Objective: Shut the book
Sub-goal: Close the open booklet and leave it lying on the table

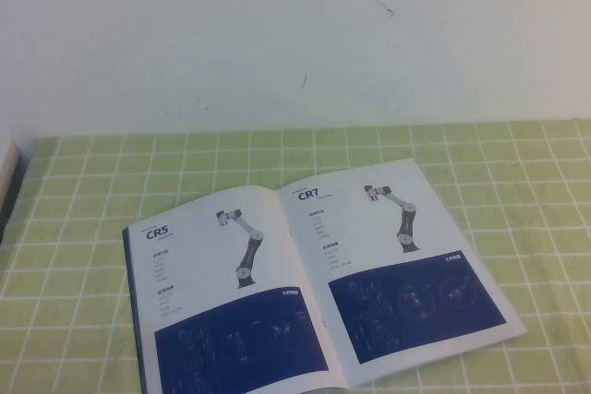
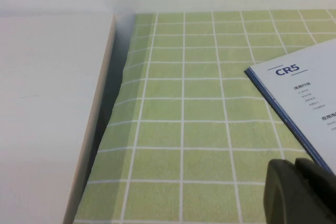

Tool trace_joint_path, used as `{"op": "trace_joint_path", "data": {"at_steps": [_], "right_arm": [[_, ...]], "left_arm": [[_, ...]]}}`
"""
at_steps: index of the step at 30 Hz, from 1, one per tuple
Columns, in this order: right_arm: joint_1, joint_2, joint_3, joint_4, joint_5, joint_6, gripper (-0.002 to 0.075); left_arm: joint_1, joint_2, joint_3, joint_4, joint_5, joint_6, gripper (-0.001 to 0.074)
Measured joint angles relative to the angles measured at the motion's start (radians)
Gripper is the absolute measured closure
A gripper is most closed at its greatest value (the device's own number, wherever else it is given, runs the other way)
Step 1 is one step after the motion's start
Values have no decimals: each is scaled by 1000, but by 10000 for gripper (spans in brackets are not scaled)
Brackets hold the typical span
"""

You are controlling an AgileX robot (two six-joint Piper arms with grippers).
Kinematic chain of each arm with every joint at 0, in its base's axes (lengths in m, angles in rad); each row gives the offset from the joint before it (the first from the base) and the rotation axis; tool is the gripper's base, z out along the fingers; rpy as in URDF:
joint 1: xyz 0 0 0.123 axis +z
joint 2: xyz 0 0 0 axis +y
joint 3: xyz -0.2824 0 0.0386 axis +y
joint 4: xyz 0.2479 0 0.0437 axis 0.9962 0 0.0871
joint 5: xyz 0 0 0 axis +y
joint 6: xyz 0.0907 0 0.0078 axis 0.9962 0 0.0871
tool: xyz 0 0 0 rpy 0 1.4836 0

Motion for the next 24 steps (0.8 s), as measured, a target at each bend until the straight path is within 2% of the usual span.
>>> {"op": "trace_joint_path", "data": {"at_steps": [24], "right_arm": [[0,0,0,-7,-4,0,729]], "left_arm": [[0,0,0,15,-2,16,738]]}}
